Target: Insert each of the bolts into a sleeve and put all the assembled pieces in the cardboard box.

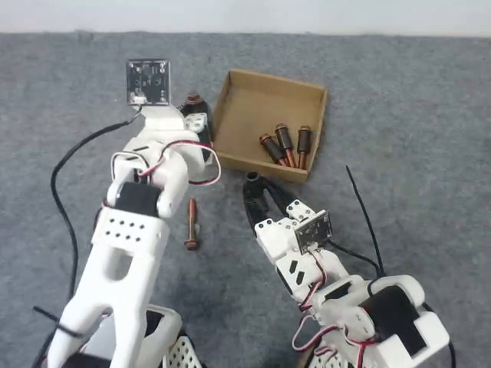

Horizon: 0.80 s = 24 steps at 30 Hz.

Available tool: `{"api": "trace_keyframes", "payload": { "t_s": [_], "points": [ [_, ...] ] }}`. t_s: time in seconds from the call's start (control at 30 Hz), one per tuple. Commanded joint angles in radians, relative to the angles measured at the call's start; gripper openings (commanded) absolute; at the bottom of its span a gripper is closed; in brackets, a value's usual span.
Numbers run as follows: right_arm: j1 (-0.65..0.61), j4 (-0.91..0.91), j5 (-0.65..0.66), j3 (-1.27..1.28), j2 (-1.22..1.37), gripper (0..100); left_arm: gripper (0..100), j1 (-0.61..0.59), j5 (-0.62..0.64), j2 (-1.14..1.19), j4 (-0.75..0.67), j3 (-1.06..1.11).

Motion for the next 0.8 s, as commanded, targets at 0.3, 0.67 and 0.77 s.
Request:
{"api": "trace_keyframes", "payload": {
  "t_s": [0.3,0.67,0.77],
  "points": [
    [-0.008,-0.021,-0.014,0.02,-0.005,0.7,1,0.106,0.038,-0.41,-0.034,0.209],
    [-0.008,-0.021,-0.012,0.02,-0.005,0.7,1,0.229,0.037,-0.58,-0.061,0.308],
    [-0.008,-0.021,-0.012,0.02,-0.005,0.7,1,0.259,0.037,-0.585,-0.127,0.344]
  ]
}}
